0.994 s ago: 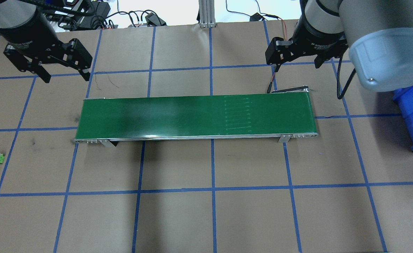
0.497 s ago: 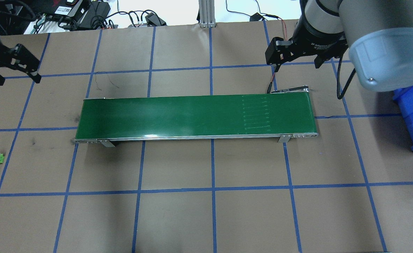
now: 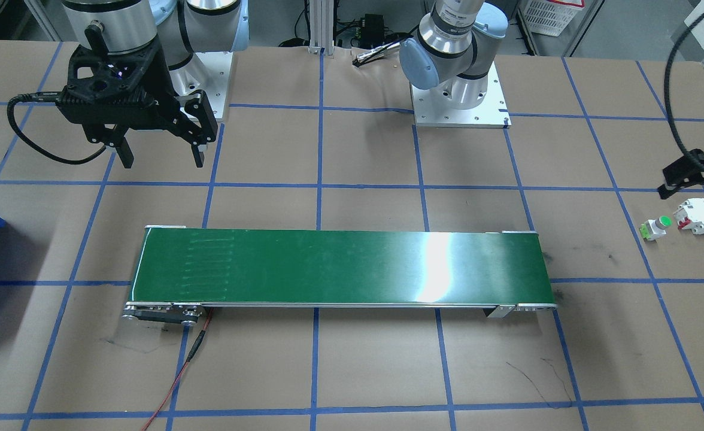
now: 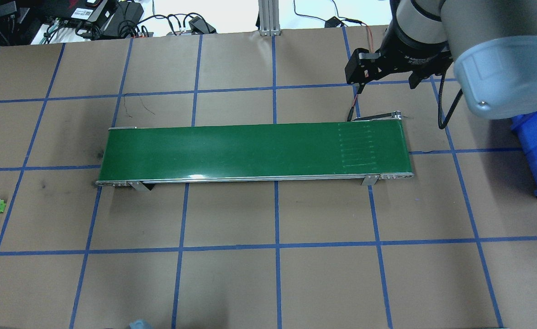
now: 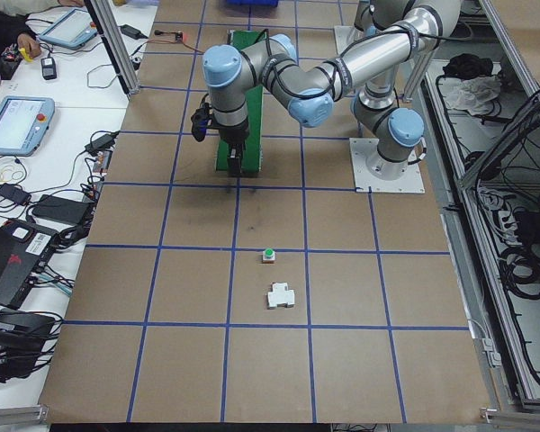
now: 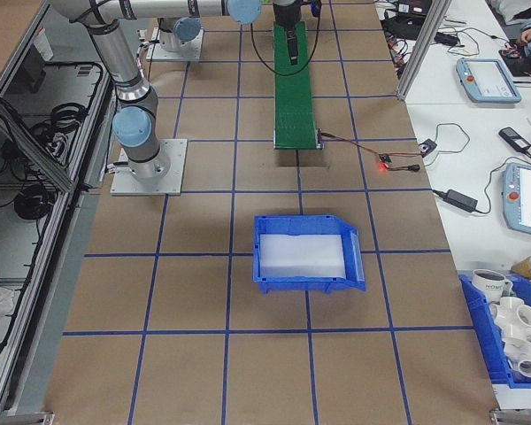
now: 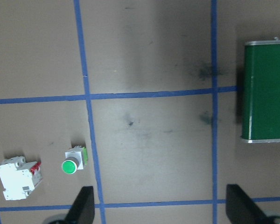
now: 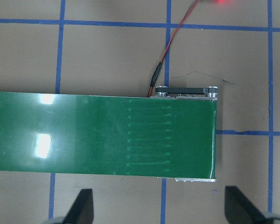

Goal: Move button from left to right

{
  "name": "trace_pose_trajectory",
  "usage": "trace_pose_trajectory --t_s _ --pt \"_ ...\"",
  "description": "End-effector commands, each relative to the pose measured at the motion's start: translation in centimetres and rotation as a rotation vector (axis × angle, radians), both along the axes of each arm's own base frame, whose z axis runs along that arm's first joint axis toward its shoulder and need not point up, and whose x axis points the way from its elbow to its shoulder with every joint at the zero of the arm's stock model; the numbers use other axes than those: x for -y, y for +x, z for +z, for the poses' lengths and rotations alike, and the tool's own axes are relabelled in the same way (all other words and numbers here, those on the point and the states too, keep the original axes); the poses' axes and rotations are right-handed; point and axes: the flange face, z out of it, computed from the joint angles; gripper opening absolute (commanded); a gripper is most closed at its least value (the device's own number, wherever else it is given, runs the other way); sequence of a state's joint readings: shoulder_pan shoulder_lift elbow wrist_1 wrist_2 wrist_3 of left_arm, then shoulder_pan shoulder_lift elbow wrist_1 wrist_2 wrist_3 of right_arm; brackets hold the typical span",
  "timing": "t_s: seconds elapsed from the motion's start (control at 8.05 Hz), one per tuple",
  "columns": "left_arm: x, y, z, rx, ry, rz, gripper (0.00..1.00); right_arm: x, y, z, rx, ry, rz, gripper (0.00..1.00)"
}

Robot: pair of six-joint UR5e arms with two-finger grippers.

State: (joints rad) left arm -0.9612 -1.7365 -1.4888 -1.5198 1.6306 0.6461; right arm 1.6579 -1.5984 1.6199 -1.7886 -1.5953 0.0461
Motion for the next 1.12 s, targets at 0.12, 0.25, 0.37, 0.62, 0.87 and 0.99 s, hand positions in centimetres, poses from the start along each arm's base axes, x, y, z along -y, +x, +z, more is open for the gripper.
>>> trace_pose_trajectory --t_s 0.12,0.25,0.37,0.62,0.87,0.99 --pt "-2.9 11.1 -5.1 -0.007 0.078 -0.018 1.0 0.0 0.0 0.0 0.0 0.0 -0.001 1.0" --pt "-3.4 13.7 -8.1 -0.048 0.113 -0.005 1.0 0.0 0.0 0.0 0.0 0.0 -0.001 1.0" --pt "-3.5 15.4 -10.7 -0.078 0.135 -0.012 1.0 0.0 0.0 0.0 0.0 0.0 -0.001 1.0" --pt "-3.9 16.0 -14.8 -0.114 0.177 -0.005 1.0 0.0 0.0 0.0 0.0 0.0 -0.001 1.0" --pt "-5.2 16.1 -17.9 -0.042 0.227 -0.003 1.0 0.0 0.0 0.0 0.0 0.0 -0.001 1.0" --pt "-5.4 15.9 -19.2 -0.01 0.202 -0.008 1.0 0.0 0.0 0.0 0.0 0.0 -0.001 1.0"
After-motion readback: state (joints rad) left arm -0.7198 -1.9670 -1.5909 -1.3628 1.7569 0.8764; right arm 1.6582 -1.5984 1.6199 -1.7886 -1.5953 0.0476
